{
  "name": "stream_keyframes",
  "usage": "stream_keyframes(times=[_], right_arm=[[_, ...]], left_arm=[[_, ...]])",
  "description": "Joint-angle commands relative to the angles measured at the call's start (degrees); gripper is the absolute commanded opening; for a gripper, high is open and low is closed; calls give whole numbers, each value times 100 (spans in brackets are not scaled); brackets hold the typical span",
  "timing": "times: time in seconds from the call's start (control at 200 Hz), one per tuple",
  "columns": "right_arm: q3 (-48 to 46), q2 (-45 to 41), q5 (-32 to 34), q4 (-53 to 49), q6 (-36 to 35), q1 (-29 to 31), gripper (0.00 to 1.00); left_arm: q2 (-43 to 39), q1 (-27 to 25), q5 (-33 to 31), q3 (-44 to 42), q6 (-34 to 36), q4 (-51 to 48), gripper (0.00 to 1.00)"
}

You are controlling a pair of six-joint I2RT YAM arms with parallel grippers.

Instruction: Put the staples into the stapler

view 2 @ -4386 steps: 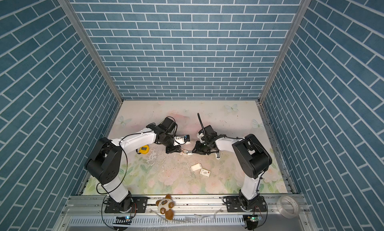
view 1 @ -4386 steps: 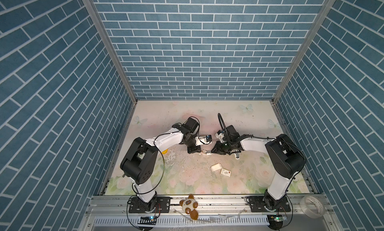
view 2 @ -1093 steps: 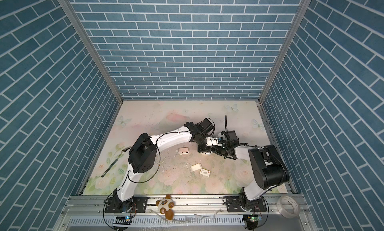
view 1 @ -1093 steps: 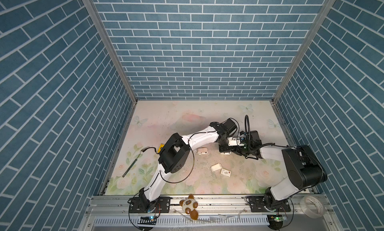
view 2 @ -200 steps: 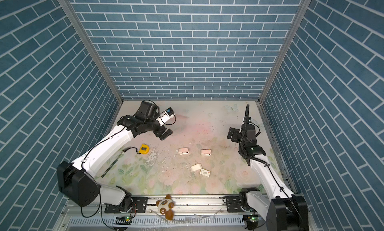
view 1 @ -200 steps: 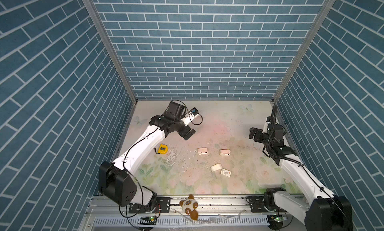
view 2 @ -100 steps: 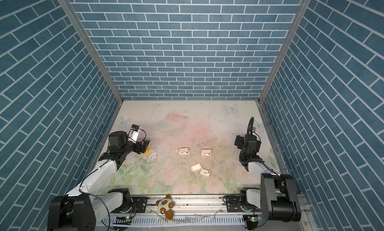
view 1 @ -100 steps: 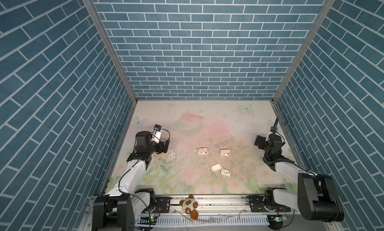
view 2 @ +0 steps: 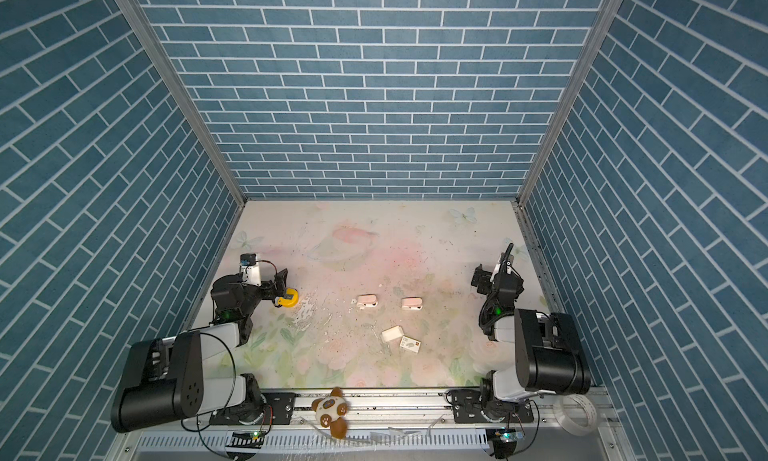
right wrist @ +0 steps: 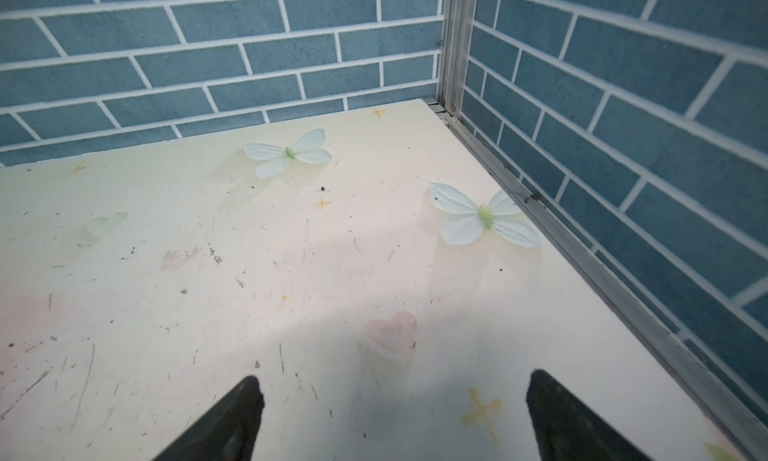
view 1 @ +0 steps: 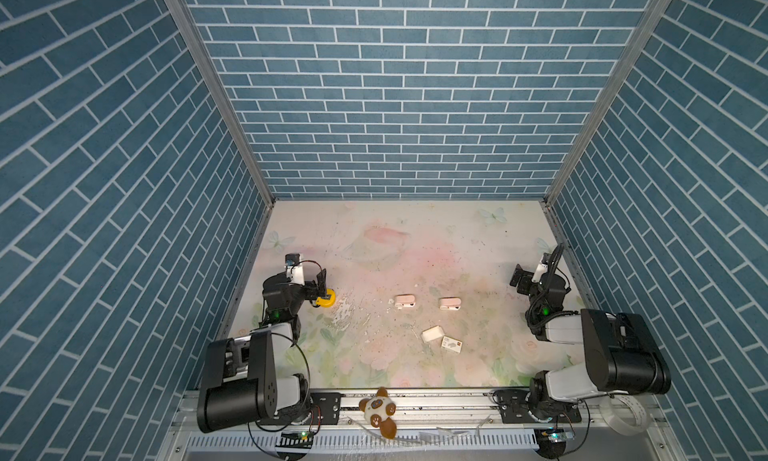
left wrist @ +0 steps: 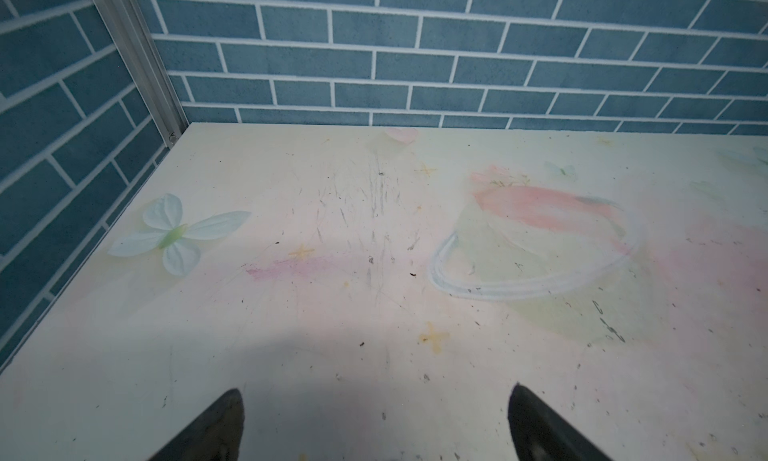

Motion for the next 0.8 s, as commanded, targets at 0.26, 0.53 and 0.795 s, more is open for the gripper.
stream_keyframes(times=[0.26, 0.53, 0.795], right_arm=[[553, 188, -414, -483, -237, -101, 99], [612, 191, -509, -588, -309, -96, 99], [642, 201, -500, -639, -327, -85, 99]], left_arm=[[1015, 69, 327, -384, -495, 2605, 100], [1348, -274, 170, -291, -102, 2575, 100], [1226, -372, 71, 46, 7, 1832, 100]])
